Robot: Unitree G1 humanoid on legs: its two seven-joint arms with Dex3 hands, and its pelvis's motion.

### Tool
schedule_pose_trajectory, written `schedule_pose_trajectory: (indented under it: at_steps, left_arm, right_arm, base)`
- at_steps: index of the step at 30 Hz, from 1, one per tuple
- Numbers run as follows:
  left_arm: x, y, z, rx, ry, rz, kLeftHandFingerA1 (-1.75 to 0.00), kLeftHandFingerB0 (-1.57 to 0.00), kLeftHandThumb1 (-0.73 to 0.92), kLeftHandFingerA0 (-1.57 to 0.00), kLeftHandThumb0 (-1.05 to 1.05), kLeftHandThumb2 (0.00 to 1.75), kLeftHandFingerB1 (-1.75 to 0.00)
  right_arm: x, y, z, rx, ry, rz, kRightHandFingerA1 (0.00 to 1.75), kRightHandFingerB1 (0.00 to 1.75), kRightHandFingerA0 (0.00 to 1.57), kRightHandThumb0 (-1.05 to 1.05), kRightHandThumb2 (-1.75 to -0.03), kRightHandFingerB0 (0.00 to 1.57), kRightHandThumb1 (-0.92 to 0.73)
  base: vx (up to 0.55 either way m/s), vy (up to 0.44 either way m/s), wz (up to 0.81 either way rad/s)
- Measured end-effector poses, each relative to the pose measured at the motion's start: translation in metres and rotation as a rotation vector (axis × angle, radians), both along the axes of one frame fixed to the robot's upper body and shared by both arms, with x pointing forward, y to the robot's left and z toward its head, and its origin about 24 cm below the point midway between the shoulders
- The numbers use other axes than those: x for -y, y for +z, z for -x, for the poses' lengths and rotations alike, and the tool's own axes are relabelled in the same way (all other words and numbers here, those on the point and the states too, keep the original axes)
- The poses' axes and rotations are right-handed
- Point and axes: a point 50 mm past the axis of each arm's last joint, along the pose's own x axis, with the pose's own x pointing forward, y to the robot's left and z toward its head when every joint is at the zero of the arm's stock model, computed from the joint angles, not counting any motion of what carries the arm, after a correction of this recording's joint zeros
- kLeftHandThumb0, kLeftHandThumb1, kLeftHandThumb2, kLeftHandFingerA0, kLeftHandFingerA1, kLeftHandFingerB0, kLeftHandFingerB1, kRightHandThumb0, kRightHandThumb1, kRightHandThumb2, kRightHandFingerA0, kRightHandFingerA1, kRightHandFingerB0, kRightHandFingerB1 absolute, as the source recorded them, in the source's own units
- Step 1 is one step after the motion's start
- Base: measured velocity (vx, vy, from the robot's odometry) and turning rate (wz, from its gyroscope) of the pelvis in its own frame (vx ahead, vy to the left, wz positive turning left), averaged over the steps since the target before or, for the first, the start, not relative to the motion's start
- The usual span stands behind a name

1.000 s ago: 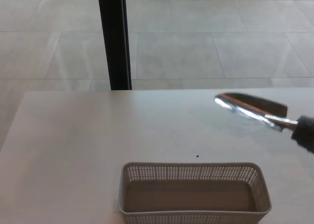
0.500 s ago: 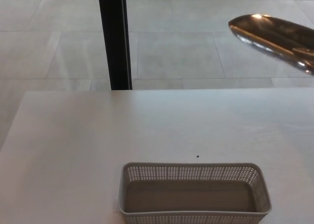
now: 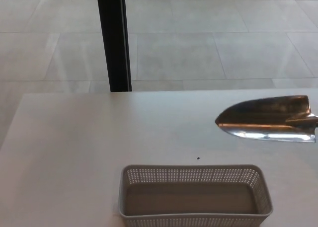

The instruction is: A garden tool is kept on the righthand side and a container is kept on the lefthand side on a desk infront of the robot. the robot uses its right hand to pick up the garden tool and makes a scooping motion inside the container

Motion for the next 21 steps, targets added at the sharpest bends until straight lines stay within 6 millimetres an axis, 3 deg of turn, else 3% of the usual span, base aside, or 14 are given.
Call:
schedule_pose_trajectory:
  at_steps: [1,3,4,5,6,7,8,10,11,14,15,19,21]
  left_arm:
    - [0.0,0.0,0.0,0.001,0.001,0.0,-1.13,-1.03,-0.32,-1.12,-0.18,0.75,-1.07]
    - [0.0,0.0,-0.001,0.005,0.003,0.0,-1.11,-1.01,-0.32,-1.06,-0.18,0.76,-1.06]
    - [0.0,0.0,-0.001,0.006,0.003,-0.001,-1.3,-0.91,-0.29,-0.92,-0.96,1.32,-1.23]
    - [0.0,0.0,-0.001,0.006,0.003,-0.001,-1.3,-0.91,-0.29,-0.92,-0.96,1.32,-1.23]
    - [0.0,0.0,-0.001,0.006,0.003,-0.002,-1.12,-1.03,-0.31,-1.08,-0.19,0.77,-1.08]
    - [0.0,0.0,-0.001,0.005,0.003,-0.002,-1.29,-0.91,-0.3,-0.94,-0.94,1.34,-1.22]
    - [0.0,0.0,-0.002,0.005,0.002,-0.003,-1.13,-1.06,-0.34,-1.1,-0.17,0.74,-1.09]
    - [-0.001,0.001,-0.001,0.01,0.008,-0.001,-1.13,-1.06,-0.38,-1.09,-0.17,0.73,-1.09]
    - [-0.001,0.001,-0.001,0.016,0.012,0.002,-1.14,-1.06,-0.38,-1.1,-0.17,0.73,-1.09]
    - [-0.001,0.001,-0.002,0.019,0.014,0.004,-1.11,-1.01,-0.28,-1.08,-0.18,0.77,-1.05]
    - [-0.001,0.001,-0.003,0.019,0.013,0.004,-1.11,-1.0,-0.29,-1.07,-0.18,0.76,-1.05]
    - [0.0,0.001,-0.001,0.01,0.008,0.003,-1.1,-1.03,-0.32,-1.05,-0.17,0.75,-1.06]
    - [0.0,0.0,-0.001,0.009,0.008,0.003,-1.15,-1.07,-0.32,-1.17,-0.17,0.75,-1.09]
  right_arm:
    - [0.0,0.001,0.001,-0.006,0.005,0.018,1.35,1.23,1.26,-0.04,-0.96,1.06,-0.31]
    - [0.002,0.003,0.002,-0.015,0.01,0.06,1.35,1.24,1.27,-0.05,-0.92,1.08,-0.31]
    - [0.004,0.005,0.003,-0.016,0.009,0.082,1.6,1.3,1.22,-0.02,-0.83,0.82,-0.33]
    - [0.005,0.006,0.003,-0.016,0.009,0.102,1.6,1.3,1.22,-0.02,-0.83,0.82,-0.33]
    - [0.005,0.007,0.004,-0.013,0.01,0.117,1.75,1.51,0.98,-0.03,-0.73,0.78,-0.37]
    - [0.006,0.008,0.004,-0.01,0.011,0.132,1.75,1.52,0.98,-0.05,-0.74,0.78,-0.39]
    - [0.006,0.008,0.004,-0.008,0.013,0.145,1.67,1.36,1.19,-0.02,-0.82,0.78,-0.33]
    - [0.005,0.009,0.003,-0.006,0.022,0.174,1.68,1.37,1.17,-0.02,-0.85,0.76,-0.34]
    - [0.004,0.009,0.003,-0.007,0.03,0.191,1.74,1.53,0.95,-0.04,-0.82,0.79,-0.35]
    - [0.002,0.007,0.003,-0.016,0.052,0.225,1.71,1.5,0.98,-0.12,-0.88,0.8,-0.38]
    - [0.001,0.006,0.003,-0.02,0.062,0.235,1.31,1.21,1.24,-0.12,-0.94,1.06,-0.3]
    - [-0.003,0.001,0.003,-0.029,0.098,0.275,1.32,1.21,1.25,-0.07,-0.95,1.07,-0.29]
    - [-0.006,-0.001,0.001,-0.028,0.118,0.293,1.32,1.22,1.26,-0.12,-0.97,1.08,-0.29]
  base:
    - [0.0,0.0,0.0]
    - [0.0,0.0,0.0]
    - [0.0,0.0,0.0]
    - [0.0,0.0,0.0]
    - [0.0,0.0,0.0]
    - [0.0,0.0,0.0]
    - [0.0,0.0,0.0]
    - [0.0,0.0,0.0]
    - [0.0,0.0,0.0]
    - [0.0,0.0,0.0]
    - [0.0,0.0,0.0]
    - [0.0,0.0,0.0]
    - [0.0,0.0,0.0]
